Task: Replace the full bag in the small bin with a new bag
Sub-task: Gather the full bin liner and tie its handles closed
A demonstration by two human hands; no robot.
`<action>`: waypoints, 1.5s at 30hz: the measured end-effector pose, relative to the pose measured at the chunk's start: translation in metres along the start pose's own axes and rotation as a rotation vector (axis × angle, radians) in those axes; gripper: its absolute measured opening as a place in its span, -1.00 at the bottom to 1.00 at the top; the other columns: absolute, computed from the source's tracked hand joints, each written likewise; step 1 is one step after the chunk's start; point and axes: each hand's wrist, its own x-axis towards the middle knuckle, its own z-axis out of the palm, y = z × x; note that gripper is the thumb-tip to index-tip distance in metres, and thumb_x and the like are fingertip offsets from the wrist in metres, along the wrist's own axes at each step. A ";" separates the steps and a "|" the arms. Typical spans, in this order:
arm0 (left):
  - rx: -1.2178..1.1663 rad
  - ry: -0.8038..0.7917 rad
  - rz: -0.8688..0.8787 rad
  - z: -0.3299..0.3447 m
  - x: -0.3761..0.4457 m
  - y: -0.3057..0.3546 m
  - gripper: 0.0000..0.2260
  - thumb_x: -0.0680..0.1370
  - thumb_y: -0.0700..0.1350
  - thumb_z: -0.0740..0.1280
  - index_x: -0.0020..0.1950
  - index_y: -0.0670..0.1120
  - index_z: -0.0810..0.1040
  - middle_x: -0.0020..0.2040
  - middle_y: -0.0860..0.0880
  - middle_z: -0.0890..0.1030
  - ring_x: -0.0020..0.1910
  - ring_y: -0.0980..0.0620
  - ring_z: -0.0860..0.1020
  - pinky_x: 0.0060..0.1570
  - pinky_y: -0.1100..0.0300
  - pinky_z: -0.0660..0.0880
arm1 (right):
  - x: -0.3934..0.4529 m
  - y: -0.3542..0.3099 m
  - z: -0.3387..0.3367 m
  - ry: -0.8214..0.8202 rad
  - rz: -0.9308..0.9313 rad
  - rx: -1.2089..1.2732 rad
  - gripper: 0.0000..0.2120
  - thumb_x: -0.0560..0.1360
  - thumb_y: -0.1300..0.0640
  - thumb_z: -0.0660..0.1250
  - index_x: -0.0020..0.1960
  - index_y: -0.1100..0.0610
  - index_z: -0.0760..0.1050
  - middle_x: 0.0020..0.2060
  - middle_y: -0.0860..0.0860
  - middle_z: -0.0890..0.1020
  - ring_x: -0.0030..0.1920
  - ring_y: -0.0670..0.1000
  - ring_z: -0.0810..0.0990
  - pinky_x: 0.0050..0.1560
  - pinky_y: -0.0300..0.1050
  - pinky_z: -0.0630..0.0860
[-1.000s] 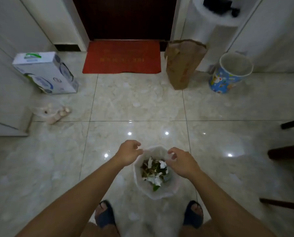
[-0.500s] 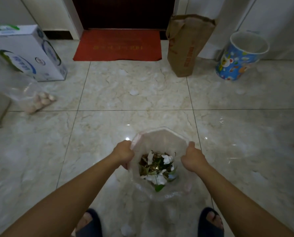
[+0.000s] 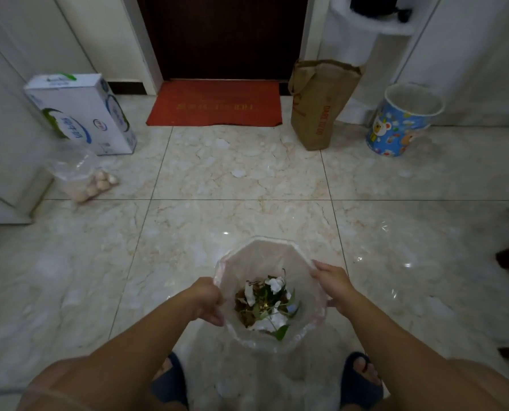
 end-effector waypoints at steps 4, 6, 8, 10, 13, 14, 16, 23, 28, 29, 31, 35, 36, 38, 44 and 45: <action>-0.192 0.000 -0.057 0.001 -0.004 -0.013 -0.70 0.56 -0.26 0.28 0.28 -0.23 0.40 -0.11 -0.27 0.59 -0.31 -0.15 0.59 -0.33 0.02 0.62 | -0.004 0.018 0.004 0.043 0.069 0.236 -0.47 0.60 -0.13 0.19 0.53 -0.01 0.24 0.45 0.13 0.38 0.37 0.25 0.41 0.34 0.23 0.39; -0.397 -0.025 -0.120 0.002 -0.009 -0.019 -0.64 0.54 -0.04 0.26 0.27 -0.20 0.39 -0.02 -0.30 0.59 -0.22 -0.20 0.60 -0.39 0.11 0.53 | -0.005 0.028 0.002 0.044 0.207 0.389 -0.44 0.60 -0.19 0.12 0.49 0.11 0.29 0.39 0.20 0.43 0.32 0.28 0.45 0.31 0.25 0.42; -0.546 -0.019 -0.181 0.008 -0.009 -0.031 -0.50 0.54 0.20 0.16 0.22 -0.20 0.45 0.07 -0.32 0.58 -0.08 -0.27 0.60 -0.31 0.09 0.52 | -0.011 0.041 0.000 0.007 0.320 0.449 -0.47 0.62 -0.15 0.07 0.40 0.20 0.38 0.28 0.25 0.50 0.23 0.29 0.50 0.20 0.23 0.47; -0.610 0.003 -0.236 0.020 -0.004 -0.049 -0.32 0.53 0.37 0.04 0.23 -0.22 0.45 0.16 -0.33 0.55 0.07 -0.30 0.56 -0.12 0.00 0.53 | -0.020 0.052 0.004 -0.018 0.366 0.541 -0.57 0.63 -0.04 0.08 0.32 0.22 0.43 0.16 0.25 0.54 0.11 0.29 0.54 0.01 0.19 0.52; -0.852 -0.098 -0.250 0.044 -0.004 -0.065 -0.35 0.59 0.31 0.00 0.24 -0.26 0.42 0.14 -0.31 0.56 0.09 -0.31 0.55 -0.02 -0.09 0.52 | -0.034 0.069 0.016 -0.018 0.414 0.736 -0.76 0.59 0.20 0.13 0.16 0.24 0.50 -0.03 0.22 0.57 -0.05 0.23 0.55 -0.27 0.07 0.56; -0.910 -0.108 -0.223 0.051 -0.004 -0.067 -0.42 0.61 0.23 0.05 0.23 -0.27 0.43 0.12 -0.31 0.57 0.07 -0.31 0.55 -0.06 -0.08 0.53 | -0.039 0.073 0.019 -0.027 0.435 0.790 -0.78 0.58 0.26 0.13 0.13 0.25 0.50 -0.06 0.21 0.57 -0.08 0.21 0.55 -0.30 0.05 0.55; -0.919 -0.055 -0.195 0.058 -0.007 -0.067 -0.61 0.62 0.04 0.14 0.18 -0.26 0.49 0.09 -0.29 0.59 -0.03 -0.28 0.57 -0.24 -0.01 0.55 | -0.048 0.079 0.024 -0.069 0.464 0.850 -0.83 0.58 0.31 0.14 0.07 0.26 0.49 -0.09 0.21 0.55 -0.11 0.19 0.53 -0.28 0.05 0.49; -0.843 0.030 -0.174 0.061 -0.012 -0.076 -0.80 0.53 -0.29 0.10 -0.17 -0.22 0.50 -0.30 -0.16 0.49 -0.52 0.02 0.32 -0.66 0.35 0.14 | -0.049 0.091 0.038 -0.060 0.452 0.731 -0.79 0.58 0.32 0.12 -0.17 0.15 0.43 -0.36 0.06 0.38 -0.40 -0.05 0.24 -0.38 -0.21 0.18; -0.837 0.022 -0.188 0.065 -0.018 -0.076 -0.77 0.55 -0.34 0.05 -0.23 -0.18 0.42 -0.40 -0.09 0.37 -0.50 0.04 0.28 -0.64 0.33 0.14 | -0.050 0.099 0.033 -0.010 0.452 0.682 -0.79 0.56 0.29 0.18 -0.25 0.15 0.39 -0.43 0.02 0.32 -0.45 -0.06 0.23 -0.43 -0.22 0.19; -0.834 0.031 -0.195 0.065 -0.020 -0.076 -0.77 0.55 -0.35 0.04 -0.22 -0.19 0.42 -0.39 -0.11 0.38 -0.48 0.03 0.30 -0.62 0.32 0.17 | -0.052 0.099 0.031 0.009 0.450 0.686 -0.79 0.55 0.27 0.21 -0.26 0.16 0.40 -0.44 0.03 0.35 -0.45 -0.05 0.26 -0.42 -0.21 0.22; -0.880 0.048 -0.209 0.067 -0.023 -0.075 -0.79 0.53 -0.36 0.04 -0.17 -0.23 0.43 -0.31 -0.17 0.46 -0.42 -0.03 0.40 -0.55 0.26 0.32 | -0.054 0.099 0.027 0.076 0.444 0.723 -0.82 0.54 0.26 0.24 -0.24 0.21 0.44 -0.40 0.07 0.42 -0.43 -0.02 0.35 -0.38 -0.19 0.32; -1.028 0.062 -0.200 0.078 -0.034 -0.066 -0.77 0.58 -0.35 0.03 0.02 -0.24 0.47 -0.08 -0.26 0.55 -0.17 -0.21 0.56 -0.44 0.02 0.61 | -0.063 0.086 0.025 0.111 0.441 0.913 -0.92 0.55 0.24 0.24 -0.12 0.23 0.43 -0.20 0.16 0.54 -0.25 0.06 0.55 -0.29 -0.08 0.52; -1.053 0.073 -0.204 0.081 -0.037 -0.064 -0.77 0.60 -0.34 0.04 0.03 -0.23 0.48 -0.08 -0.26 0.54 -0.17 -0.22 0.55 -0.51 0.00 0.59 | -0.065 0.083 0.026 0.104 0.434 0.921 -0.94 0.56 0.23 0.24 -0.05 0.23 0.44 -0.14 0.19 0.55 -0.13 0.11 0.61 -0.18 -0.03 0.58; -1.032 0.109 -0.210 0.085 -0.039 -0.064 -0.75 0.62 -0.31 0.05 0.14 -0.21 0.49 -0.02 -0.27 0.56 -0.20 -0.21 0.56 -0.55 0.01 0.56 | -0.068 0.083 0.027 0.099 0.434 0.903 -0.82 0.56 0.18 0.25 0.13 0.23 0.46 -0.09 0.23 0.56 0.14 0.13 0.62 0.10 0.02 0.60; -0.851 0.227 -0.213 0.083 -0.043 -0.073 -0.60 0.62 -0.32 0.00 0.46 -0.22 0.30 0.10 -0.35 0.58 -0.37 -0.12 0.53 -0.75 0.36 0.31 | -0.078 0.092 0.029 0.008 0.399 0.739 -0.80 0.47 0.39 0.24 0.07 0.30 0.51 -0.22 0.17 0.54 -0.40 -0.03 0.40 -0.52 -0.24 0.39; -0.826 0.250 -0.214 0.083 -0.043 -0.076 -0.59 0.62 -0.32 -0.01 0.46 -0.22 0.29 0.05 -0.33 0.59 -0.38 -0.10 0.53 -0.75 0.38 0.28 | -0.080 0.094 0.029 0.012 0.394 0.696 -0.81 0.45 0.42 0.25 0.04 0.30 0.51 -0.22 0.18 0.54 -0.38 -0.01 0.44 -0.49 -0.22 0.41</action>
